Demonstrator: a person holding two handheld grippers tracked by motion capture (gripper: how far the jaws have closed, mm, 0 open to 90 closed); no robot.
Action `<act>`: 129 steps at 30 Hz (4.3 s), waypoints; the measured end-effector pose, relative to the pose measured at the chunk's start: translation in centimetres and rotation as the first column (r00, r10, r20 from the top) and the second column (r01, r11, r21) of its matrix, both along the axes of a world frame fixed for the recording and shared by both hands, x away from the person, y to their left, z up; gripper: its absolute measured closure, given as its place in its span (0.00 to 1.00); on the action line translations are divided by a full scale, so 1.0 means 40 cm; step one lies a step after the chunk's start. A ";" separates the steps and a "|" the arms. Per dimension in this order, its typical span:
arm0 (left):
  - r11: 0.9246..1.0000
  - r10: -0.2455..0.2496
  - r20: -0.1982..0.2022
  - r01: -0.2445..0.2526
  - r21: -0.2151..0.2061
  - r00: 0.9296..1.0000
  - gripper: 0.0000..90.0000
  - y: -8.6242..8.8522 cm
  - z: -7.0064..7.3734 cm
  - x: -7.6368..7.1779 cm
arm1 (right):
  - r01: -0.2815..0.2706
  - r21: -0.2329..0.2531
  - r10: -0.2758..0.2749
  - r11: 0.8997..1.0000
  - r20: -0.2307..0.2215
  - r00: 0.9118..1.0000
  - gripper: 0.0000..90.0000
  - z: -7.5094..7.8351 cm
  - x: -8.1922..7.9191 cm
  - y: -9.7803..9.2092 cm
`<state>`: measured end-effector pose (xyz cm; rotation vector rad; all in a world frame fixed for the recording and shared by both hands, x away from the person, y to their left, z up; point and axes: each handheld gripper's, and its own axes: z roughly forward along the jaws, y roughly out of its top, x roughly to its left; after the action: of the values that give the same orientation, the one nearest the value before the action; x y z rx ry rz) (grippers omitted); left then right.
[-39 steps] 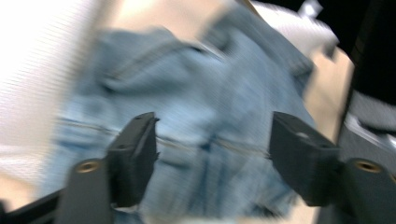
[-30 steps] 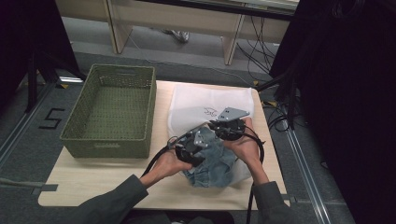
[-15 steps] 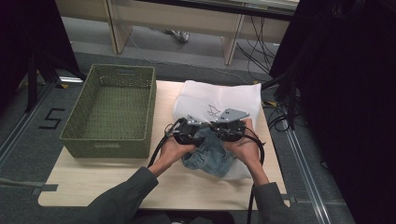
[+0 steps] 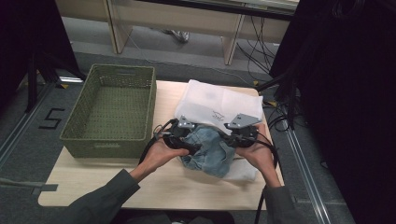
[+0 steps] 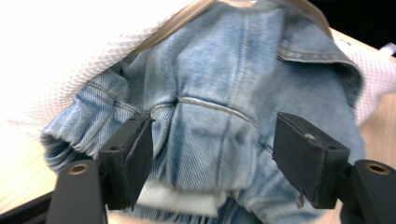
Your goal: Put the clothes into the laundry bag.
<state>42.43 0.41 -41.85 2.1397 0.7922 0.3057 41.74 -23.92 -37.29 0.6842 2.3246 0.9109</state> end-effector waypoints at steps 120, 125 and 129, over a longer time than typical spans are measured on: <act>0.992 0.085 0.032 -0.087 0.088 0.996 0.47 -0.006 -0.095 0.077 | -0.042 -0.016 0.037 0.999 -0.238 0.970 0.96 -0.145 0.007 -0.015; 0.979 0.142 -0.006 -0.139 0.151 0.990 0.43 -0.007 -0.146 0.100 | -0.053 -0.012 0.048 0.999 -0.238 0.970 0.96 -0.143 0.007 -0.023; 0.973 0.191 -0.029 -0.186 0.135 0.981 0.41 -0.024 -0.178 0.128 | -0.049 -0.011 0.045 0.999 -0.232 0.972 0.96 -0.143 0.006 -0.028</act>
<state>47.56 -0.57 -48.96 2.2029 1.0279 0.4241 42.00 -25.02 -43.02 0.7671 2.5601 0.8713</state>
